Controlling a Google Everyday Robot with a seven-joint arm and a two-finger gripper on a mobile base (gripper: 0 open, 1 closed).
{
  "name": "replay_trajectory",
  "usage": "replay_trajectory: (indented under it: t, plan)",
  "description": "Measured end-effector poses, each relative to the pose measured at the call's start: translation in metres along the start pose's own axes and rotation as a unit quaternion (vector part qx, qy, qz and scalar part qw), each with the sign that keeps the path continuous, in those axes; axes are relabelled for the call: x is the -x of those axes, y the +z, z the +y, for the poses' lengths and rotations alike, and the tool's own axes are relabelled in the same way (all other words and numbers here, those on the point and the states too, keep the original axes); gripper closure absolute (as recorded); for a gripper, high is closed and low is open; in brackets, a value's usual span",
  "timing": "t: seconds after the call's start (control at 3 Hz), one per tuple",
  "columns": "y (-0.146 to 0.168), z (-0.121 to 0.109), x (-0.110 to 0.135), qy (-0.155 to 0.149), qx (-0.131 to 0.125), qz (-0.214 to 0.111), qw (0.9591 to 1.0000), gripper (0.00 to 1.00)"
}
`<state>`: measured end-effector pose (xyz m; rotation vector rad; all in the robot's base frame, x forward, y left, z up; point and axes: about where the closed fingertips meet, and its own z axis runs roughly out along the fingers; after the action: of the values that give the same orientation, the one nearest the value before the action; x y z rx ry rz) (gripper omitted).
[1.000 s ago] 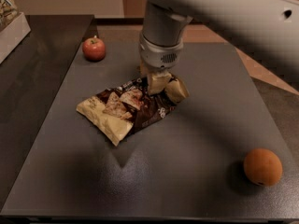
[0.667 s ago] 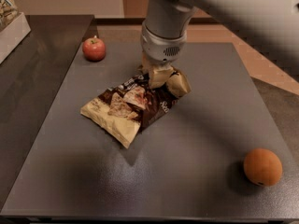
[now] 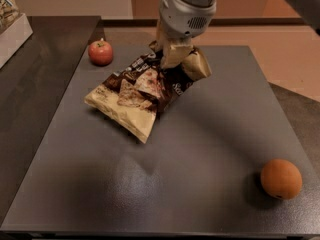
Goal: Pick brown chip bag
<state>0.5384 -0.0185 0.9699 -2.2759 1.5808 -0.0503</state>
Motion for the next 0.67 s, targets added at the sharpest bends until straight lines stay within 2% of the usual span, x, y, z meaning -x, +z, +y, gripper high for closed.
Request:
replay_trajectory:
  t: [0.67]
  plan:
    - [-0.068,-0.019,0.010,-0.016,-0.063,-0.040,0.9970,1.00]
